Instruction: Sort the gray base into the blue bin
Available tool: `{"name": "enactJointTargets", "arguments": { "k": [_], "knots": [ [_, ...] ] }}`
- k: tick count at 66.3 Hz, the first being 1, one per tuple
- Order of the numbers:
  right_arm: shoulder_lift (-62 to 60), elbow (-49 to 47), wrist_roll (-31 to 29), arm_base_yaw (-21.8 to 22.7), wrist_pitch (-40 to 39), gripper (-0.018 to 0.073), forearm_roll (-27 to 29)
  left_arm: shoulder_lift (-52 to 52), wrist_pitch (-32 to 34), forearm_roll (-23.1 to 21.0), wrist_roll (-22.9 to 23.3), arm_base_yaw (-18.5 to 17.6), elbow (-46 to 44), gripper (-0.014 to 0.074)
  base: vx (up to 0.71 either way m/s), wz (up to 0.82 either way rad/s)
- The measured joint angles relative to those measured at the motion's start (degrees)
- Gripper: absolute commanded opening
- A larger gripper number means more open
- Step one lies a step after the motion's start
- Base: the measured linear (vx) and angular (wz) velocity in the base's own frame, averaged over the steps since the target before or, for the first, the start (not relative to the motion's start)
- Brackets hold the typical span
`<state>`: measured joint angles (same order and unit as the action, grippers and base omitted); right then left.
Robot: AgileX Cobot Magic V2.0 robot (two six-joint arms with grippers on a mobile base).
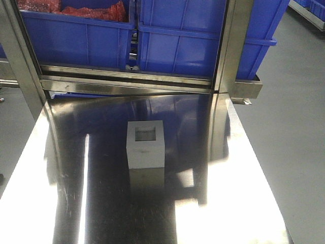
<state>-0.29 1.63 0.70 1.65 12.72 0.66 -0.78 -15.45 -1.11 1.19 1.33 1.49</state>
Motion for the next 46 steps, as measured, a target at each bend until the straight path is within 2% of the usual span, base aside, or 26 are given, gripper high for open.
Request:
{"name": "enactJointTargets", "arguments": {
  "k": [46],
  "knots": [
    [0.00,0.00,0.00,0.00,0.00,-0.0005,0.00,0.00,0.00,0.00,0.00,0.00,0.00,-0.0006,0.00,0.00]
  ]
}}
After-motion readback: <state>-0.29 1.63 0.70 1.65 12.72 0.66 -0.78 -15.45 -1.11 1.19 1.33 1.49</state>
